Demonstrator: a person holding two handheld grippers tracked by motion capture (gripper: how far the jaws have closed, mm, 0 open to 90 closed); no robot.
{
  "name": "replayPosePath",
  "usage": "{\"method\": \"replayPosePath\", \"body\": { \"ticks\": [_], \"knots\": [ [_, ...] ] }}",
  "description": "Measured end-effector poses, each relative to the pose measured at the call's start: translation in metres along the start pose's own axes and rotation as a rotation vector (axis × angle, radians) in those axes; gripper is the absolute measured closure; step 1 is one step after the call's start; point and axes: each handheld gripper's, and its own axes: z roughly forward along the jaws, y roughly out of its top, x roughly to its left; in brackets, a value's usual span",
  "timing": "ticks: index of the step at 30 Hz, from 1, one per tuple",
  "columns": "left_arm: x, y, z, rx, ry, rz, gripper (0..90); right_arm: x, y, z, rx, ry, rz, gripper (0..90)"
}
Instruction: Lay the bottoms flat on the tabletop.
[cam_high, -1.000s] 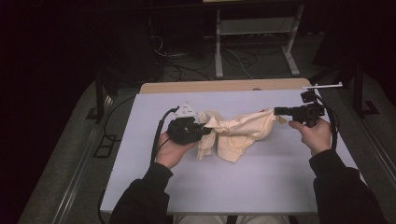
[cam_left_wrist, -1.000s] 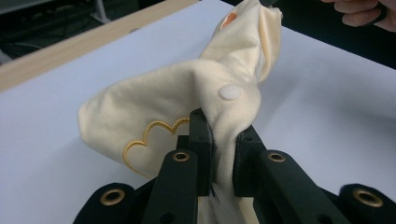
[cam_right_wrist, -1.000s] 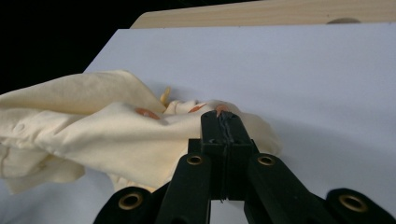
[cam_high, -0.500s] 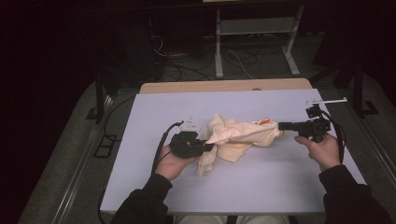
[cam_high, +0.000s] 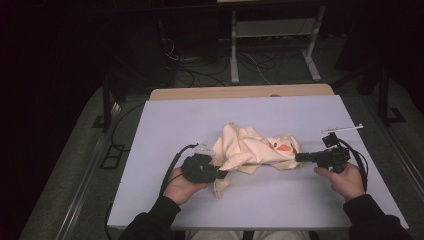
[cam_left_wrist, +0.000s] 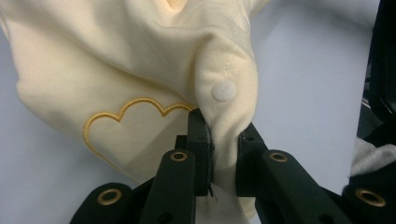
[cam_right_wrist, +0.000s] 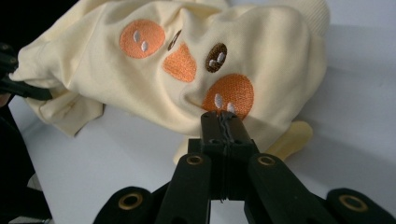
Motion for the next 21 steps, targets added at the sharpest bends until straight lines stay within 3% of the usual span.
{"method": "replayPosePath", "body": {
  "ticks": [12, 21],
  "knots": [
    [0.002, -0.002, -0.004, -0.014, 0.013, -0.001, 70.4, 0.000, -0.008, 0.007, 0.017, 0.008, 0.002, 87.7],
    [-0.003, 0.007, -0.023, -0.077, 0.013, 0.002, 43.5, 0.000, -0.009, 0.006, 0.017, 0.013, 0.003, 87.6]
  ]
}}
